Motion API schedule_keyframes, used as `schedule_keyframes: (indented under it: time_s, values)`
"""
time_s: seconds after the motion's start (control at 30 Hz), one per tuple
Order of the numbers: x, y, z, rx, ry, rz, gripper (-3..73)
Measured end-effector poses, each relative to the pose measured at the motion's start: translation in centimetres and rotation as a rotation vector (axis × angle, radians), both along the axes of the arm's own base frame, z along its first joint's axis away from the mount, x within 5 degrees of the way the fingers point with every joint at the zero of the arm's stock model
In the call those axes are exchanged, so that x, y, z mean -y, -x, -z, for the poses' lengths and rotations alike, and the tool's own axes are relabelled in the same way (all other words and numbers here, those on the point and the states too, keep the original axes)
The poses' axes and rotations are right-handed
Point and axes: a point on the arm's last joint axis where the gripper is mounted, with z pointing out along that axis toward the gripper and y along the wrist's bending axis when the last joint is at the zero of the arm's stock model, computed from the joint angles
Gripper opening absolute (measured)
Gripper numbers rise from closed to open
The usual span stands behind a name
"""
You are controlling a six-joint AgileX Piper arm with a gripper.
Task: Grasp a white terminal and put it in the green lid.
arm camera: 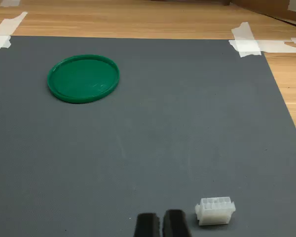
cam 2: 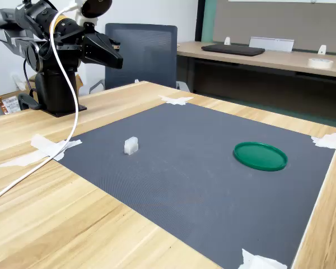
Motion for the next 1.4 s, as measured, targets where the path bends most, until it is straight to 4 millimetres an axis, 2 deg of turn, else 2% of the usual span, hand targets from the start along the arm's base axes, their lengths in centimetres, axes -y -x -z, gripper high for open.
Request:
schedule_keyframes:
  time_s: [0.77, 1.0, 1.1, 1.27, 1.4]
  values:
    - [0.0, 0.0, 0.0, -0.001, 0.001, 0.0, -2.9]
    - [0.1, -0.5, 0.3, -0.07, 0.065, -0.014, -2.9]
    - [0.0, -0.8, -0.6, -0.09, 0.094, -0.026, -2.9]
    - [0.0, -1.5, -3.5, -0.099, 0.172, -0.054, -2.9]
    - [-0.3, -2.1, -5.3, -0.201, 0.201, -0.125, -2.9]
